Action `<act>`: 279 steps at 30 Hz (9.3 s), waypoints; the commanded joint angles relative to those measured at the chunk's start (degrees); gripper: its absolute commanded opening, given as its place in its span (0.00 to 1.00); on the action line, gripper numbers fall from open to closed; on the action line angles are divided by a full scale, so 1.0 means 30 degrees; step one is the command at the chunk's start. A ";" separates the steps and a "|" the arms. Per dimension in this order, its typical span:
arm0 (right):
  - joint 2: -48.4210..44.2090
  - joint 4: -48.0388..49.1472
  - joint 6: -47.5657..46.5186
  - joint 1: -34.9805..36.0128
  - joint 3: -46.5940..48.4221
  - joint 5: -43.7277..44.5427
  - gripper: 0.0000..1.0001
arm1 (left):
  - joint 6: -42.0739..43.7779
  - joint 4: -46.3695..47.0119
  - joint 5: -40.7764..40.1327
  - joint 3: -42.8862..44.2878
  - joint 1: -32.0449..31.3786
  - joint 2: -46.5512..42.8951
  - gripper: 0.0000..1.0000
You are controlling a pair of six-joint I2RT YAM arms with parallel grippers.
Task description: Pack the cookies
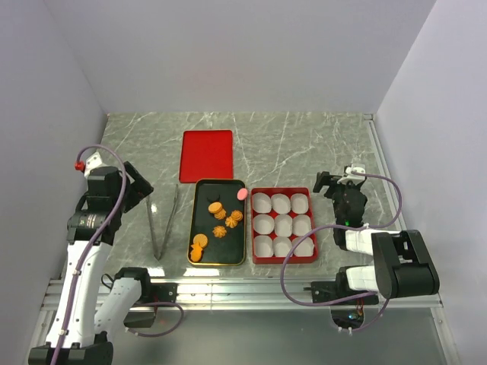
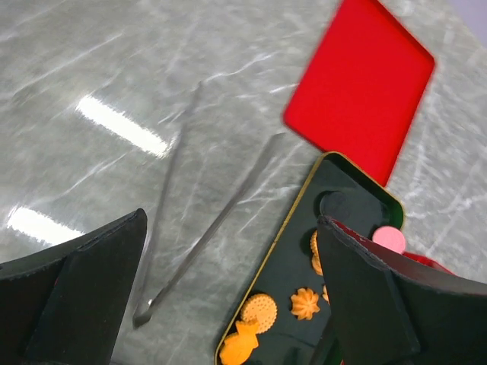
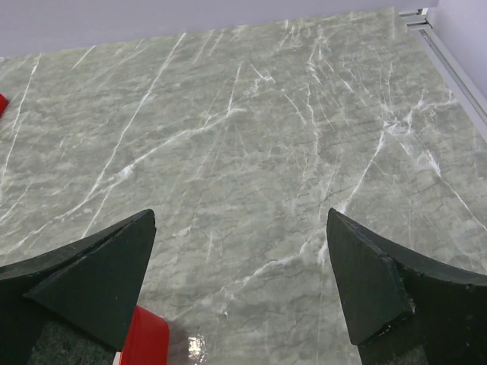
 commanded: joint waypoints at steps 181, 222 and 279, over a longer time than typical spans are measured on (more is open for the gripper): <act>0.3834 -2.9976 1.7436 1.3655 2.3519 -1.1578 0.40 | -0.3109 -0.4186 0.1750 1.2271 -1.6551 0.8891 0.47; 0.3190 -2.8920 2.1127 1.2513 2.3461 -1.2929 0.08 | -0.8528 -0.0526 -0.1706 0.8140 -1.7694 0.8100 0.62; -0.5394 -3.8003 1.2280 0.6155 1.6870 -0.9267 0.68 | -0.4517 -0.3543 0.1368 0.3481 -1.7665 0.8156 0.37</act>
